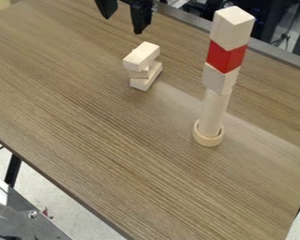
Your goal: Move the white block to the upper center of the table
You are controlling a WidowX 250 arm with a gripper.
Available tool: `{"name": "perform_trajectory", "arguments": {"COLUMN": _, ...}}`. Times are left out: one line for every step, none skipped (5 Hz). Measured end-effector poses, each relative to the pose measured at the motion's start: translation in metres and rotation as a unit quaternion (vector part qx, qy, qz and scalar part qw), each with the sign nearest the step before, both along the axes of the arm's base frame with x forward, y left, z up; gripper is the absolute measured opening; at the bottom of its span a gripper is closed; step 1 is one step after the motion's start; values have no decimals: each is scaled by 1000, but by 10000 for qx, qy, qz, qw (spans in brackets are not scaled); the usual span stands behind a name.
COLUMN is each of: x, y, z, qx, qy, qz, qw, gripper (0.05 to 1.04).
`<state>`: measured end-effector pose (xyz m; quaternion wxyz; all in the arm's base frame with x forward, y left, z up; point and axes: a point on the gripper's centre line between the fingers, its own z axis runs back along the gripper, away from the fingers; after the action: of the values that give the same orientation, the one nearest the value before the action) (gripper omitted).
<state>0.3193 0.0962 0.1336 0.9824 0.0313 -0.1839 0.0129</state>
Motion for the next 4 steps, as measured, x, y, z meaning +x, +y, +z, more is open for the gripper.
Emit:
{"name": "perform_trajectory", "arguments": {"x": -2, "y": -2, "z": -9, "qx": -63, "qy": 132, "qz": -8, "qw": 9999, "gripper": 999}}
{"name": "perform_trajectory", "arguments": {"x": 14, "y": -9, "z": 22, "qx": -122, "qy": -421, "qz": -476, "qw": 9979, "gripper": 999}}
{"name": "perform_trajectory", "arguments": {"x": 20, "y": -10, "z": 47, "qx": -43, "qy": -699, "qz": -632, "qw": 9955, "gripper": 999}}
{"name": "perform_trajectory", "arguments": {"x": 19, "y": -21, "z": 63, "qx": -52, "qy": -913, "qz": -946, "qw": 9913, "gripper": 999}}
